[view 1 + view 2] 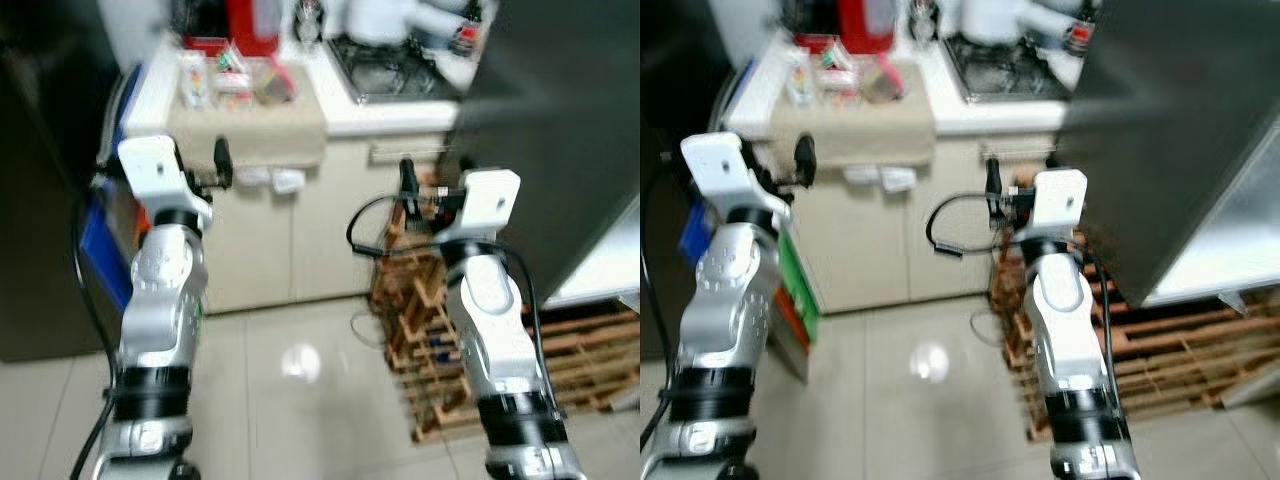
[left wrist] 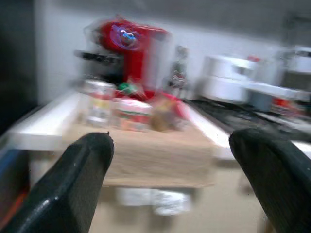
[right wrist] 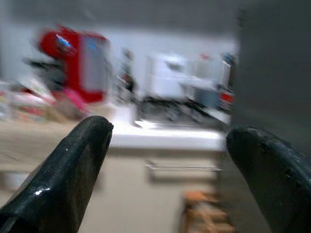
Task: Restocking fridge
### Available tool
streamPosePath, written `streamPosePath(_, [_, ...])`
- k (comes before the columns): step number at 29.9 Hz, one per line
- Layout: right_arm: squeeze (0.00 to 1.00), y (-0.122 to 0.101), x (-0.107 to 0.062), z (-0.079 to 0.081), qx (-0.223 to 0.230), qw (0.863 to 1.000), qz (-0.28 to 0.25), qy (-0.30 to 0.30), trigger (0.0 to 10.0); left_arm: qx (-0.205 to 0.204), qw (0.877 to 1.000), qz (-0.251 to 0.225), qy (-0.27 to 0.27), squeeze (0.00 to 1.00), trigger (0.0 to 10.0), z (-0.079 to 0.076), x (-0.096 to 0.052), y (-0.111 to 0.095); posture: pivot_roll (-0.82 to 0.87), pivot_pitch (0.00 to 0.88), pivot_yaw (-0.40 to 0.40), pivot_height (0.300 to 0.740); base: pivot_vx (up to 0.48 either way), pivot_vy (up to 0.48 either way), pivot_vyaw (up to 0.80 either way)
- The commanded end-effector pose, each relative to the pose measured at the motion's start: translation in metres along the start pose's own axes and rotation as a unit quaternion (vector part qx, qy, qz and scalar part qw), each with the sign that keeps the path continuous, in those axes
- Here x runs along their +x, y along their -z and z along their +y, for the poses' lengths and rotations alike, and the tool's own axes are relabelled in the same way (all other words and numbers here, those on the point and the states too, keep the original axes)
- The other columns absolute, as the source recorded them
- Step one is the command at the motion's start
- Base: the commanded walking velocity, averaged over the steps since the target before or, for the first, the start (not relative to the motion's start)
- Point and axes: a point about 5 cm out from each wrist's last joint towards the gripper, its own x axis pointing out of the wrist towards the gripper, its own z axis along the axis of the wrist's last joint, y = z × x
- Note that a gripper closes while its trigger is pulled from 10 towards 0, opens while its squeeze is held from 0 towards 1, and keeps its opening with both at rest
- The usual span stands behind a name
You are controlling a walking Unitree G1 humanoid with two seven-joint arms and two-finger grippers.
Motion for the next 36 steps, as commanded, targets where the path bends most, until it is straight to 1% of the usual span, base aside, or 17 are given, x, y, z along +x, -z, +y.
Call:
streamPosePath(1, [0.0,-0.003,0.005,0.011,0.012,1.0,-0.004,-0.014,10.0,0.004,1.0,0.005,0.0,0.0,10.0,0.01,0.002,-0.003,-0.06,0.0,-0.005,0.736,0.48,0.0,0.0])
streamPosePath(2, [0.0,-0.002,0.005,0.013,0.013,1.0,-0.001,-0.015,10.0,0.003,1.0,0.014,0.014,0.0,10.0,0.008,0.003,-0.001,-0.06,0.0,-0.005,0.736,0.48,0.0,0.0])
streamPosePath(7, [0.0,0.001,0.006,0.016,0.011,1.0,0.006,-0.029,10.0,0.016,1.0,0.019,0.004,0.0,10.0,0.008,0.005,0.0,-0.06,0.0,-0.008,0.736,0.475,0.0,0.0])
streamPosePath(13, [0.0,0.002,0.007,0.016,0.012,0.999,0.008,-0.029,10.0,0.019,1.0,0.021,0.007,0.0,10.0,0.008,0.005,0.0,-0.06,0.0,-0.008,0.736,0.472,0.0,0.0])
streamPosePath(18, [0.0,0.002,0.006,0.019,0.016,0.999,0.007,-0.032,10.0,0.011,1.0,0.021,-0.009,0.0,10.0,0.013,0.005,0.0,-0.06,0.0,-0.005,0.736,0.457,0.0,0.0])
streamPosePath(21, [0.0,0.002,0.005,0.021,0.019,0.999,0.005,-0.04,10.0,0.01,1.0,0.021,-0.015,0.0,10.0,0.015,0.005,-0.001,-0.06,0.0,-0.004,0.736,0.401,0.265,0.0])
streamPosePath(23, [0.0,0.002,0.005,0.023,0.018,0.999,0.005,-0.047,10.0,0.012,1.0,0.023,-0.014,0.0,10.0,0.014,0.004,0.0,-0.06,0.0,-0.004,0.736,0.39,0.277,0.76])
streamPosePath(25, [0.0,0.002,0.005,0.024,0.018,0.998,0.007,-0.052,10.0,0.021,0.999,0.026,-0.015,0.0,10.0,0.013,0.004,0.001,-0.06,0.0,-0.008,0.736,0.39,0.277,0.72])
streamPosePath(27, [0.0,0.002,0.005,0.024,0.018,0.998,0.009,-0.055,10.0,0.013,0.999,0.028,-0.015,0.0,10.0,0.011,0.003,0.003,-0.06,0.0,-0.011,0.736,0.0,0.0,0.71])
streamPosePath(30, [0.0,0.004,0.005,0.026,0.03,0.998,0.015,-0.055,10.0,0.02,0.999,0.023,-0.019,0.0,10.0,0.011,0.004,0.001,-0.06,0.0,-0.011,0.736,0.0,0.0,0.7])
streamPosePath(34, [0.0,0.004,0.007,0.025,0.024,0.998,0.018,-0.053,10.0,0.037,0.999,0.022,-0.024,0.0,10.0,0.011,0.006,0.0,-0.06,0.0,-0.011,0.736,0.0,0.0,0.0])
streamPosePath(35, [0.0,0.003,0.007,0.025,0.022,0.998,0.017,-0.053,10.0,0.036,0.999,0.023,-0.021,0.0,10.0,0.01,0.006,0.001,-0.06,0.0,-0.011,0.736,0.0,0.0,0.0])
streamPosePath(36, [0.0,0.003,0.007,0.025,0.021,0.998,0.016,-0.052,10.0,0.021,0.999,0.026,-0.011,0.0,10.0,0.009,0.006,0.001,-0.06,0.0,-0.011,0.736,0.0,0.0,0.0])
